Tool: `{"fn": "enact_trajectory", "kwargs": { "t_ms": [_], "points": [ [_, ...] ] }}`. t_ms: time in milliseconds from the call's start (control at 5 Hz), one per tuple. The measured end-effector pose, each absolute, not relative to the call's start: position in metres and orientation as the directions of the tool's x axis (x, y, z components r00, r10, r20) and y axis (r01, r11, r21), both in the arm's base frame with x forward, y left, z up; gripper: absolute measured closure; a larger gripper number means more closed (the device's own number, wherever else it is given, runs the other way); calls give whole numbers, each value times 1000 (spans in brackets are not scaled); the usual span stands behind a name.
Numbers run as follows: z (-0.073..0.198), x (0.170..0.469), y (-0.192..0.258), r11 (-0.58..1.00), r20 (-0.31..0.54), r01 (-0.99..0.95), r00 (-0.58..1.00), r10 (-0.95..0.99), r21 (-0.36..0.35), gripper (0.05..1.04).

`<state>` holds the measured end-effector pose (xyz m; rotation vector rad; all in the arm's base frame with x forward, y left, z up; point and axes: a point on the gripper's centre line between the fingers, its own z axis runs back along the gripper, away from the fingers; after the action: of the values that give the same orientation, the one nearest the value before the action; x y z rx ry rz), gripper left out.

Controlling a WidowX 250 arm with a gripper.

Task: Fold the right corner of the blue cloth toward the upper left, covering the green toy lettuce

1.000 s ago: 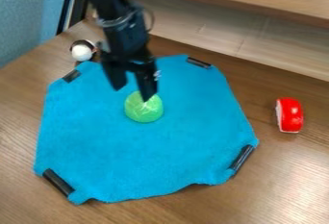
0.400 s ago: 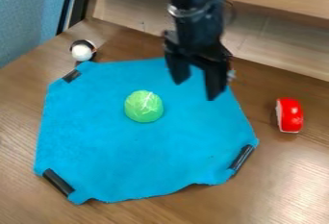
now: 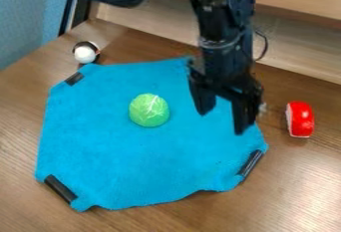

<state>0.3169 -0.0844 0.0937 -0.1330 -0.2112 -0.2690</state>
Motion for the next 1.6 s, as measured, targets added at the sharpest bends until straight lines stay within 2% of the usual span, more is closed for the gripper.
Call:
{"fn": "enact_trajectory", "kwargs": {
  "t_ms": [400, 600, 1600],
  "points": [
    [86, 312, -112, 950, 210, 297, 939, -273, -92, 84],
    [79, 314, -120, 957, 207, 282, 942, -264, -65, 84],
    [35, 324, -121, 982, 144, 186, 973, -181, -22, 84]
  ]
}}
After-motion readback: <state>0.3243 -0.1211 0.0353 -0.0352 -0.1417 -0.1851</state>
